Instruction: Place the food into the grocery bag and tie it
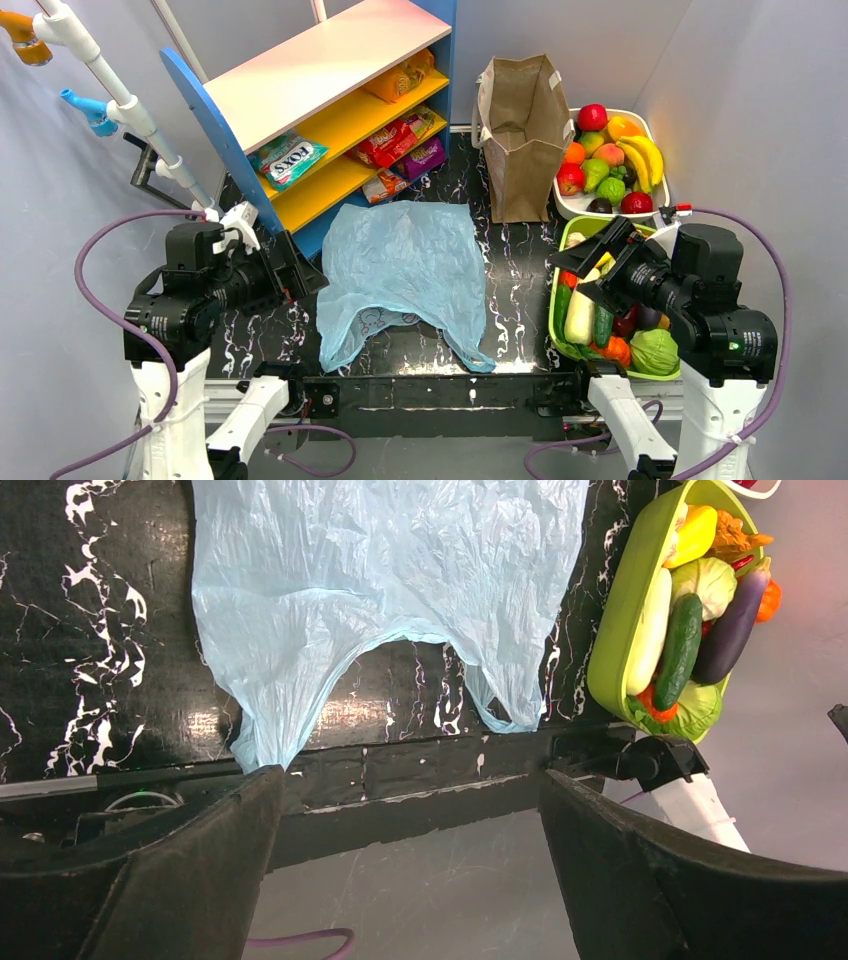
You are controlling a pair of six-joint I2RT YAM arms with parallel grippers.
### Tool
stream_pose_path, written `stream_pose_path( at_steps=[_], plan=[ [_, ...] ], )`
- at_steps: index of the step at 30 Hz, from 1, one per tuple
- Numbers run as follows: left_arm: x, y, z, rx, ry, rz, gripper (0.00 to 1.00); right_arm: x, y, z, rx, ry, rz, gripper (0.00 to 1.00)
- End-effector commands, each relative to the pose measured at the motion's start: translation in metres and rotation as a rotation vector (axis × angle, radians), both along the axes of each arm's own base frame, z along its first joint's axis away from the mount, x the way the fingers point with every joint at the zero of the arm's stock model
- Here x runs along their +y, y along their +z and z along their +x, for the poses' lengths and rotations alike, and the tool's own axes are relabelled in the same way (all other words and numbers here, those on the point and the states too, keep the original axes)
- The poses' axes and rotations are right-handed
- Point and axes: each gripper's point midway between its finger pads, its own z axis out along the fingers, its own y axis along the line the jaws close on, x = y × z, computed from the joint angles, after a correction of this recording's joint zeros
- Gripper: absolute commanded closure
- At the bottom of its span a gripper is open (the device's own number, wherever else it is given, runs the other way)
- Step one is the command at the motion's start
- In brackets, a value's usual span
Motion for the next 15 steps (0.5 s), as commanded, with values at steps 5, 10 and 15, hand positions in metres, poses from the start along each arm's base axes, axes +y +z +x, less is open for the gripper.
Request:
stream_pose_path(
  at_steps=[5, 10, 15],
  plan=[
    [-0.011, -0.015, 0.006, 0.018, -0.016, -0.06, 0.0, -0.017, -0.025, -0.019, -0.05, 0.118, -0.227, 0.0],
    [-0.007, -0.031, 0.005, 0.038, -0.017, -0.029, 0.0, -0.025, -0.043, -0.024, -0.007, 0.17, -0.314, 0.0],
    [-0.004, -0.069, 0.001, 0.149, -0.008, 0.026, 0.0, -0.029, -0.067, -0.015, 0.19, 0.193, -0.346, 0.0]
  ],
)
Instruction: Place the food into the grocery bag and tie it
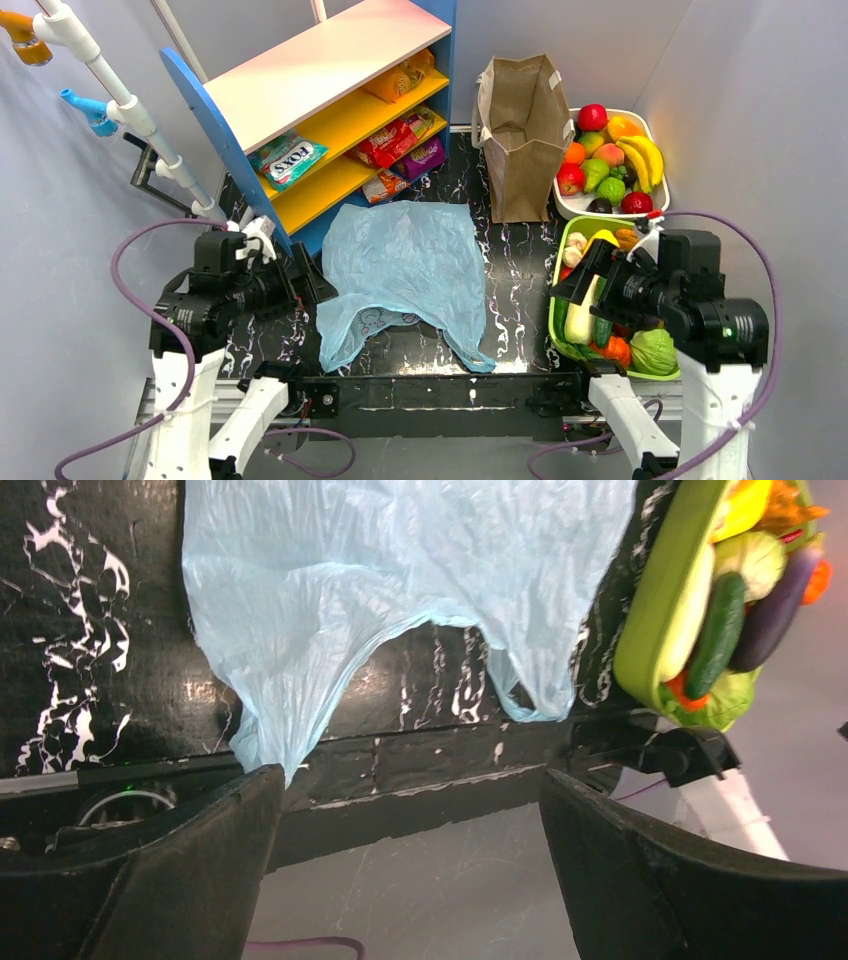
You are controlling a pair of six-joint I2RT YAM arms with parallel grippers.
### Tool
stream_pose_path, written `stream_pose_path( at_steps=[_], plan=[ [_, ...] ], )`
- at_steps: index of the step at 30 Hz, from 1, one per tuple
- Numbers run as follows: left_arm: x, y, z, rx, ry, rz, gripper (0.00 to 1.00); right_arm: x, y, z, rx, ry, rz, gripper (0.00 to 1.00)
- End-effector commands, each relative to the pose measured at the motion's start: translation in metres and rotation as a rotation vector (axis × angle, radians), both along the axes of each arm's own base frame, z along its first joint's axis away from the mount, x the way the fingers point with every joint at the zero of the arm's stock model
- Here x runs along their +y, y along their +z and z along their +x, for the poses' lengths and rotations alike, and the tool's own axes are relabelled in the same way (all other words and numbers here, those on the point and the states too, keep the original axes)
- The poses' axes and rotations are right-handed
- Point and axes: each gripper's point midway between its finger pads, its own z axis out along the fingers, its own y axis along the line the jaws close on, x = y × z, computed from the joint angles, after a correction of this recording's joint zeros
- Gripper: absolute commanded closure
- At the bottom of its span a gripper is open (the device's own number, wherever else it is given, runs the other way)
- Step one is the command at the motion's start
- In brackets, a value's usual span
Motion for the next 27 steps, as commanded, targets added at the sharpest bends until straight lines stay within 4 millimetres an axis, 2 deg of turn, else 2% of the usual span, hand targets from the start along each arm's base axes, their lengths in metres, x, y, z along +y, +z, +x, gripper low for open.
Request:
stream_pose_path(
  at_steps=[1, 4, 6, 11, 18, 23, 27],
  plan=[
    [0.002, -0.032, -0.004, 0.098, 0.009, 0.045, 0.0, -0.007, -0.018, 0.014, 0.152, 0.029, -0.09, 0.0],
    [-0.001, -0.045, -0.005, 0.115, 0.003, 0.061, 0.0, -0.004, -0.008, 0.031, 0.134, 0.071, -0.152, 0.0],
    [-0.001, -0.056, -0.009, 0.139, -0.006, 0.081, 0.02, 0.003, -0.009, 0.037, 0.125, 0.131, -0.227, 0.0],
    [0.006, -0.075, -0.023, 0.162, -0.022, 0.152, 0.05, 0.039, -0.012, 0.043, 0.037, 0.297, -0.336, 0.0],
    [0.01, -0.113, -0.044, 0.233, -0.023, 0.168, 0.07, 0.084, -0.029, 0.039, 0.031, 0.447, -0.428, 0.0],
    [0.01, -0.131, -0.053, 0.255, -0.036, 0.162, 0.09, 0.101, -0.032, 0.04, 0.021, 0.485, -0.421, 0.0],
    [0.006, -0.141, -0.053, 0.255, -0.075, 0.154, 0.11, 0.106, -0.036, 0.039, 0.023, 0.505, -0.428, 0.0]
  ],
)
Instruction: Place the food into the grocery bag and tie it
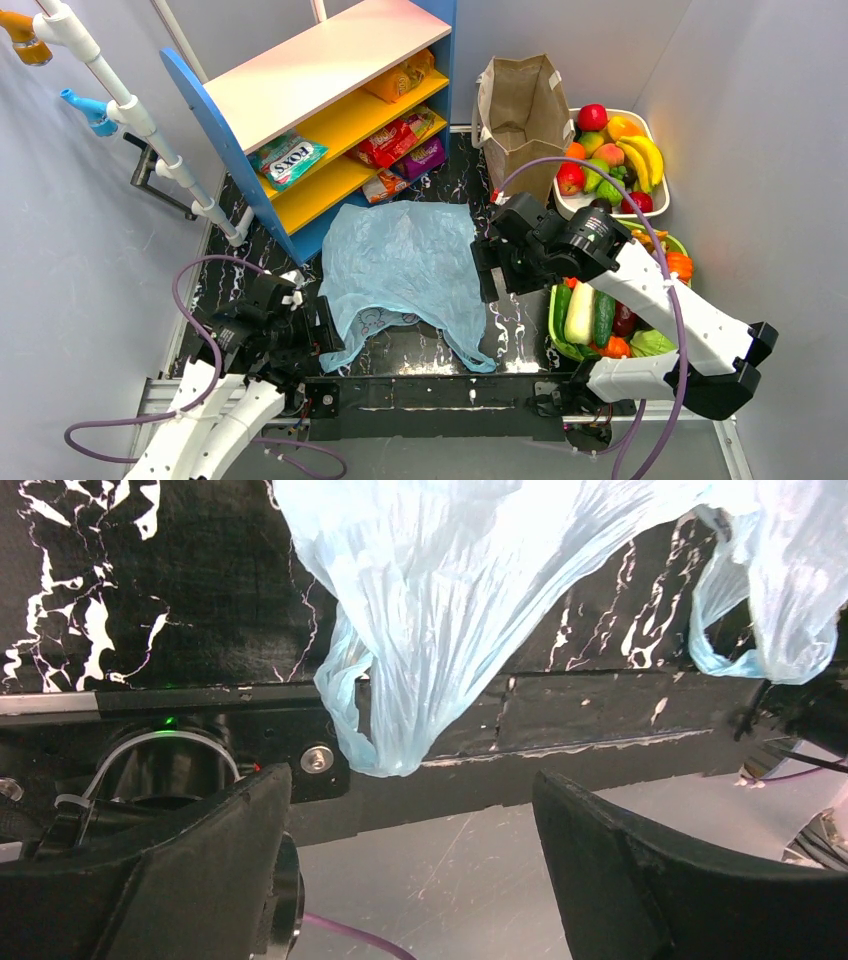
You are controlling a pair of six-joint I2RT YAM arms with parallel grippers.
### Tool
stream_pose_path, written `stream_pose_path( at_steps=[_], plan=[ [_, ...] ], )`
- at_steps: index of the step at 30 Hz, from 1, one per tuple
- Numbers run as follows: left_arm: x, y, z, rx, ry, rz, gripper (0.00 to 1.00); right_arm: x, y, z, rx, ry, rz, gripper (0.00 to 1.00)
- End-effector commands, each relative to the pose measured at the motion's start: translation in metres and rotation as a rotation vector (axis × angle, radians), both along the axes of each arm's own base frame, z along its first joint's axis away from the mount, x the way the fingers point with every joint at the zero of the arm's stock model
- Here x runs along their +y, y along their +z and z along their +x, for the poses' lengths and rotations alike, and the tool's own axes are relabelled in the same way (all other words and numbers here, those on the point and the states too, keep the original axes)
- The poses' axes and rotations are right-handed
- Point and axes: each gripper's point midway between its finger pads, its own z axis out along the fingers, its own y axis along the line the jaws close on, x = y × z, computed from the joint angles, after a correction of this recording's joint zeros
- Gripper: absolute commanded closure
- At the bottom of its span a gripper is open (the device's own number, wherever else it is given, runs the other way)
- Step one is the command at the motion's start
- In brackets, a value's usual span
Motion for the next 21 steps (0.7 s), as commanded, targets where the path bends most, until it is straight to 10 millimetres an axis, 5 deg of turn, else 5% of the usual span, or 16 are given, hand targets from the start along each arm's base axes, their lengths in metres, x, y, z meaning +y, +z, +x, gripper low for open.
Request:
stream_pose_path(
  at_steps=[1, 15, 21],
  plan=[
    [-0.004, -0.007, 0.0, 0.006, -0.034, -0.013, 0.11, 0.007, 0.012, 0.007, -0.058, -0.006, 0.042, 0.0],
    [0.003, -0.024, 0.005, 0.134, 0.071, 0.089, 0.23, 0.018, 0.008, 0.009, -0.067, 0.021, 0.066, 0.0],
    [0.0, -0.03, 0.005, 0.18, 0.072, 0.097, 0.4, 0.015, 0.007, 0.007, -0.073, 0.021, 0.07, 0.0]
  ],
)
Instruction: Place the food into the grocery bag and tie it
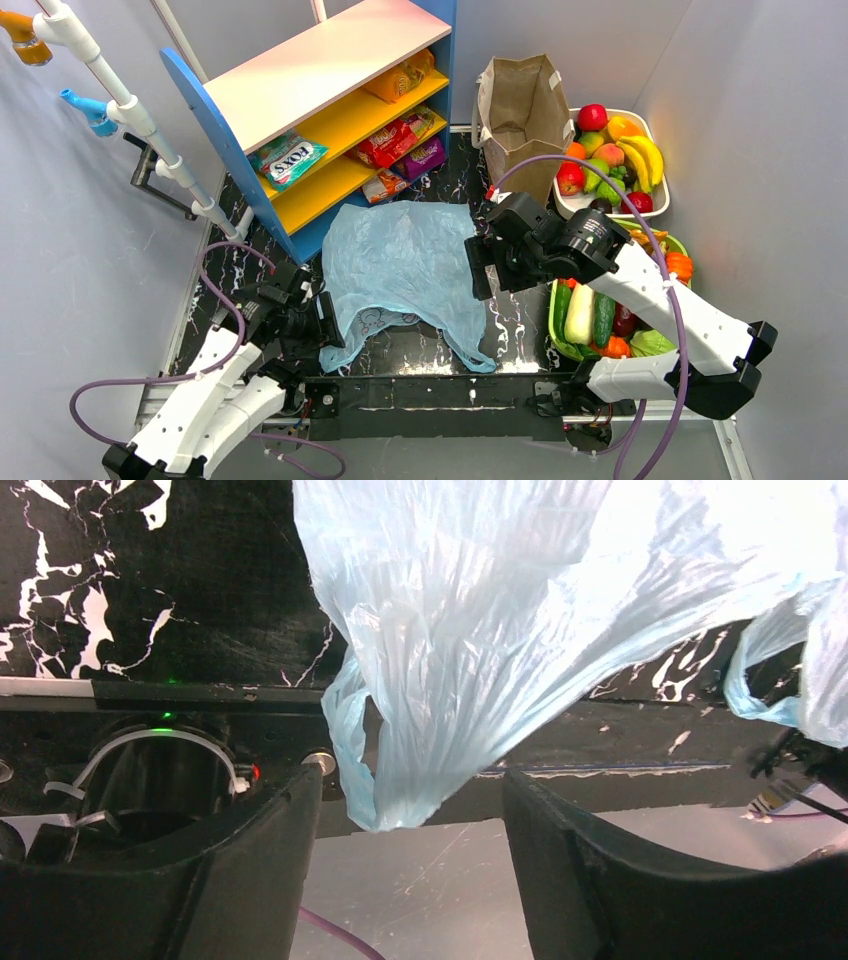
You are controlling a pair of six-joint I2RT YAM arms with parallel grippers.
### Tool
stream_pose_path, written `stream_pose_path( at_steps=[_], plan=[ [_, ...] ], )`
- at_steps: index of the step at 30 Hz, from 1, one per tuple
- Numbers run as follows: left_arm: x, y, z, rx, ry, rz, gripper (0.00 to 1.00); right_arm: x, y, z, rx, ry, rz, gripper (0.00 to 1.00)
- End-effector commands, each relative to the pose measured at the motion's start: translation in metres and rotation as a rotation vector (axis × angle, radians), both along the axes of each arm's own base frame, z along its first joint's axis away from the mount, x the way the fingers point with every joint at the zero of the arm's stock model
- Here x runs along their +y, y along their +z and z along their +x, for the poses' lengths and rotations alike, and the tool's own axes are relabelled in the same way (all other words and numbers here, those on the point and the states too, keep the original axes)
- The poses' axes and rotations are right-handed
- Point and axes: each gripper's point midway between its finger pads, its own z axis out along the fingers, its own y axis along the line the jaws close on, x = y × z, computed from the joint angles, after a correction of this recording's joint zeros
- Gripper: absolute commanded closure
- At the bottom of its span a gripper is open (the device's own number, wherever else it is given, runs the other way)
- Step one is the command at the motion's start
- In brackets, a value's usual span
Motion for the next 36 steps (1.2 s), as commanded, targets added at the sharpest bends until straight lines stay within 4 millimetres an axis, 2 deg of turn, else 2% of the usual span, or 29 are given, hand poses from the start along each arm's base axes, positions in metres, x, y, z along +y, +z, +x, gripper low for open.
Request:
stream_pose_path(
  at_steps=[1, 5, 9, 12, 16, 18, 21, 25, 31, 36],
  plan=[
    [0.003, -0.007, -0.004, 0.034, 0.014, 0.027, 0.43, -0.001, 0.002, 0.001, -0.034, 0.002, 0.019, 0.0],
    [-0.004, -0.007, -0.003, 0.012, 0.014, -0.017, 0.67, 0.001, 0.001, 0.002, -0.068, 0.017, 0.057, 0.0],
    [-0.018, -0.005, 0.003, -0.021, 0.022, -0.082, 0.99, 0.013, 0.009, 0.007, -0.177, 0.084, 0.128, 0.0],
    [-0.015, 0.017, 0.012, -0.067, 0.025, -0.059, 1.0, 0.027, 0.012, 0.007, -0.228, 0.151, 0.153, 0.0],
    [-0.014, 0.052, 0.026, -0.127, 0.006, -0.037, 1.0, 0.059, 0.016, 0.004, -0.39, 0.341, 0.116, 0.0],
    [-0.017, 0.064, 0.031, -0.131, -0.01, -0.037, 1.0, 0.078, 0.02, 0.003, -0.492, 0.432, 0.135, 0.0],
    [-0.022, 0.078, 0.038, -0.146, -0.021, -0.05, 1.0, 0.095, 0.02, 0.009, -0.595, 0.499, 0.175, 0.0],
    [-0.026, 0.091, 0.044, -0.177, -0.013, -0.072, 1.0, 0.115, 0.014, 0.022, -0.696, 0.515, 0.192, 0.0],
    [-0.031, 0.1, 0.046, -0.189, -0.007, -0.102, 1.0, 0.148, 0.0, 0.02, -0.658, 0.591, 0.21, 0.0],
    [-0.033, 0.11, 0.046, -0.193, -0.03, -0.109, 1.0, 0.167, -0.008, 0.024, -0.645, 0.593, 0.212, 0.0]
  ],
)
